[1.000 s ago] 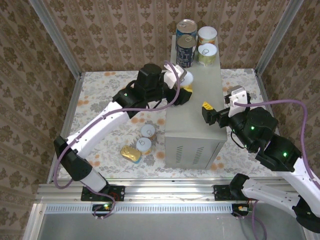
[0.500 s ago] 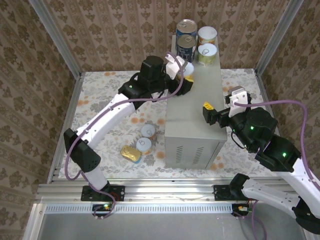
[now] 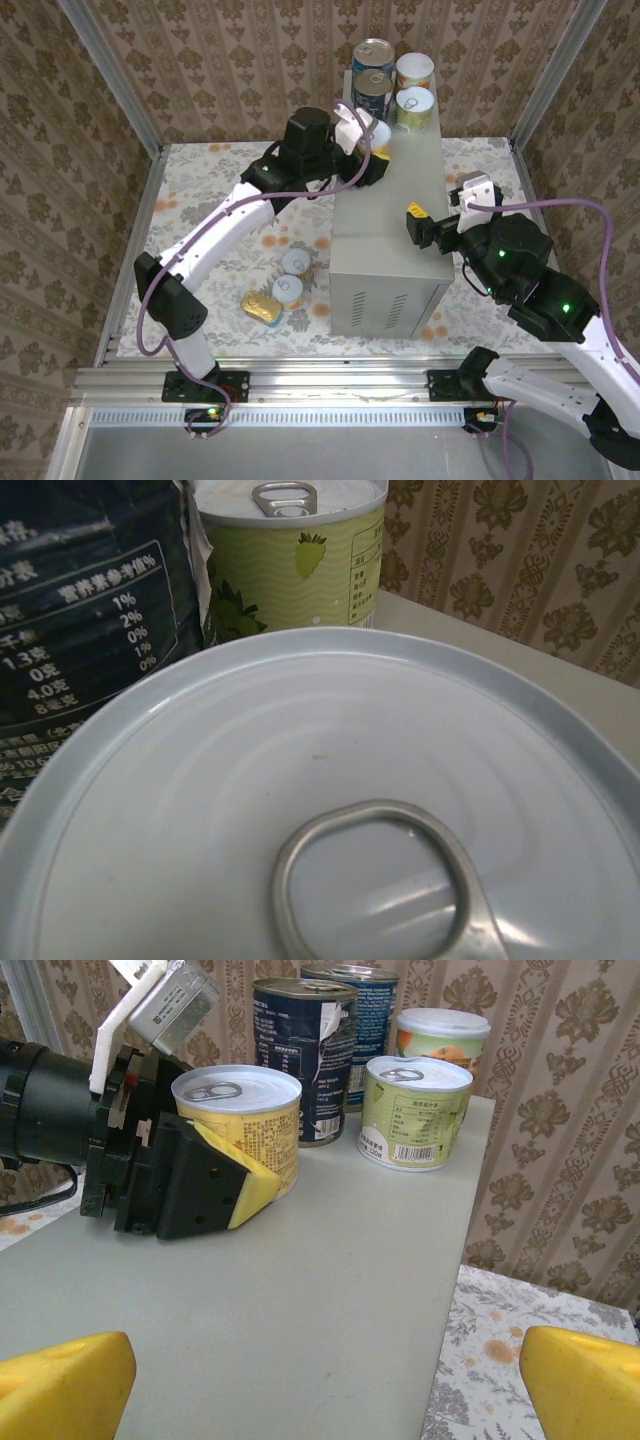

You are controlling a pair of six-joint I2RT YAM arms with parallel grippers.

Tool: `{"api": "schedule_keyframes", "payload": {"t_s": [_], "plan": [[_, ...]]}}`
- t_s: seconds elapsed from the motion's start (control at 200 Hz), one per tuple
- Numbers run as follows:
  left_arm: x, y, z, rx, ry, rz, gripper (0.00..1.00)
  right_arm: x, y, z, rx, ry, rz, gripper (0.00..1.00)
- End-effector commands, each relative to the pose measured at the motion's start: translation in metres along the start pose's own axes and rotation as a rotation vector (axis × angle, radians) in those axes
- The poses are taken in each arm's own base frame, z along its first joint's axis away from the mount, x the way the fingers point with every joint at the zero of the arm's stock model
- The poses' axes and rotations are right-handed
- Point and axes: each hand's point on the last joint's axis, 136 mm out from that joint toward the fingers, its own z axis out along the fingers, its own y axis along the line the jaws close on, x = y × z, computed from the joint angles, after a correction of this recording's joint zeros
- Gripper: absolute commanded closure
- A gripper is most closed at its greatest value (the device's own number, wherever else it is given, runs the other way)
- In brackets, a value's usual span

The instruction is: Place and organize the canned foods onto the counter

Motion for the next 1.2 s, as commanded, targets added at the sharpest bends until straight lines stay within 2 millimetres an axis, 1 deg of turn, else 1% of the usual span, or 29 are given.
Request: {"api": "schedule_keyframes", "payload": {"t_s": [0.0, 0.11, 0.245, 0.335, 0.42, 0.515, 0.63, 0.775, 0.855, 0.99, 1.125, 1.135, 1.195], "plan": [[0.020, -0.001, 0.010, 0.028, 0.069, -0.027, 0.22, 0.004, -0.002, -0.001, 0.008, 0.006, 0.012, 0.00], [0.021, -0.001, 0.011, 0.031, 0.071, -0.030, 0.21, 0.003, -0.003, -0.001, 0.007, 0.005, 0.012, 0.00], [0.017, -0.001, 0.005, 0.026, 0.064, -0.031, 0.18, 0.002, -0.003, -0.002, 0.006, 0.002, 0.013, 0.00], [0.014, -0.003, -0.002, 0.027, 0.056, -0.028, 0.15, 0.000, -0.003, -0.002, 0.005, -0.002, 0.016, 0.00], [0.012, -0.004, -0.013, 0.019, 0.046, -0.020, 0.13, -0.001, -0.001, -0.001, 0.000, -0.002, 0.016, 0.00], [0.018, -0.001, -0.026, -0.003, 0.048, -0.022, 0.09, -0.002, -0.001, 0.000, -0.001, -0.001, 0.017, 0.00], [0.028, 0.004, -0.044, -0.035, 0.054, -0.033, 0.06, -0.003, 0.001, 0.003, -0.004, 0.001, 0.019, 0.00], [0.042, 0.019, -0.063, -0.095, 0.065, -0.056, 0.00, -0.007, 0.002, 0.005, -0.001, -0.007, 0.026, 0.00], [0.045, 0.028, -0.071, -0.125, 0.061, -0.068, 0.00, -0.008, 0.001, 0.008, 0.009, -0.008, 0.031, 0.00], [0.045, 0.039, -0.075, -0.150, 0.059, -0.080, 0.00, -0.005, -0.003, 0.013, 0.044, 0.017, 0.036, 0.00], [0.043, 0.046, -0.070, -0.165, 0.059, -0.078, 0.00, -0.003, -0.009, 0.019, 0.088, 0.048, 0.050, 0.00], [0.042, 0.047, -0.070, -0.167, 0.057, -0.078, 0.00, 0.002, -0.009, 0.019, 0.090, 0.067, 0.044, 0.00], [0.041, 0.051, -0.067, -0.178, 0.058, -0.079, 0.00, 0.005, -0.012, 0.021, 0.107, 0.088, 0.046, 0.00]]}}
